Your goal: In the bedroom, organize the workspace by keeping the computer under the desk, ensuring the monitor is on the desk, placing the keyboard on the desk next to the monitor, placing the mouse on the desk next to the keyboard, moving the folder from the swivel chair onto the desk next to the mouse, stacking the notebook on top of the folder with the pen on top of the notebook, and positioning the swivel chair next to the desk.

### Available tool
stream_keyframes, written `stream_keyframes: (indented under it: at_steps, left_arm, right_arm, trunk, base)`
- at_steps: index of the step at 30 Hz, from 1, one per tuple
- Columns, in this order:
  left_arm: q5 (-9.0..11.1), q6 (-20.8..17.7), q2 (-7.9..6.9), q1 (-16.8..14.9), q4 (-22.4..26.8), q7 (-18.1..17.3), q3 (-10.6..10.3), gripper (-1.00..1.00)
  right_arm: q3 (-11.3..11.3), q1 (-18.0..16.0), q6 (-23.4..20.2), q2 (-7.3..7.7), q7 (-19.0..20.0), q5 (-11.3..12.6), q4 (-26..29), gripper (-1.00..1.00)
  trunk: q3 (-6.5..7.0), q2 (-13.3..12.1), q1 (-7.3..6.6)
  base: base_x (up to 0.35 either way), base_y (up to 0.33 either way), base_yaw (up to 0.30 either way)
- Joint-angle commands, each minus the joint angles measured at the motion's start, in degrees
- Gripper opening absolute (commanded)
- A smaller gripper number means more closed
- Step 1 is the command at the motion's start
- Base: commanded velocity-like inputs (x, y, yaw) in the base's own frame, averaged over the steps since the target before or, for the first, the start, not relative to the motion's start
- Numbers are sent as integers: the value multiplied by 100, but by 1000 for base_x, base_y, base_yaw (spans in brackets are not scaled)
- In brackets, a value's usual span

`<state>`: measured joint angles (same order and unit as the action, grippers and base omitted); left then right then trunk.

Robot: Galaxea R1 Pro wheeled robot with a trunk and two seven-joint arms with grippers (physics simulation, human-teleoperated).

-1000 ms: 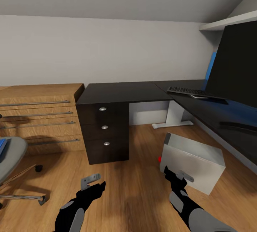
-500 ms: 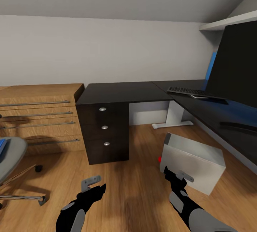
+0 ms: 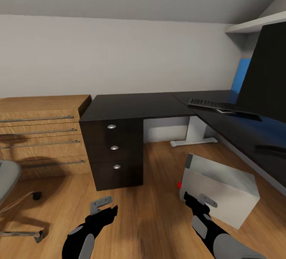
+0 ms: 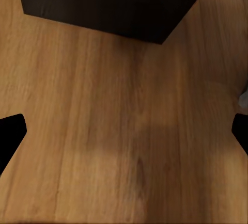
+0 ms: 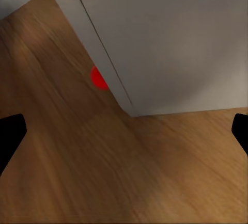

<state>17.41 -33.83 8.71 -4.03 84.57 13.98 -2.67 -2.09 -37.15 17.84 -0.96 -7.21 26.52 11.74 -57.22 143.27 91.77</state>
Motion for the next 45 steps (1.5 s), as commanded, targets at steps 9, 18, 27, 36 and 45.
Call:
stream_keyframes:
  at_steps: [9,18,27,36,45]
  left_arm:
    - [61,-24,-1,-1,7,52,-5,100]
    - [68,-27,-1,-1,7,52,-12,100]
    - [70,-28,-1,-2,7,46,-14,100]
    - [70,-27,-1,-2,7,43,-14,100]
    - [70,-27,-1,-9,2,44,-14,100]
  right_arm:
    - [-22,-3,-134,75,-16,-1,-5,100]
    - [-21,-5,-205,95,-17,-4,2,100]
    - [-25,-4,-200,103,-17,-6,24,100]
    - [-26,-3,-193,129,-17,-7,29,100]
    - [-28,-4,-185,157,-17,-7,37,100]
  trunk:
    - [-6,2,1]
    - [-6,2,1]
    - [-6,2,1]
    - [-6,2,1]
    - [-6,2,1]
  base:
    - [219,0,0]
    - [191,0,0]
    - [59,0,0]
    - [117,0,0]
    - [141,0,0]
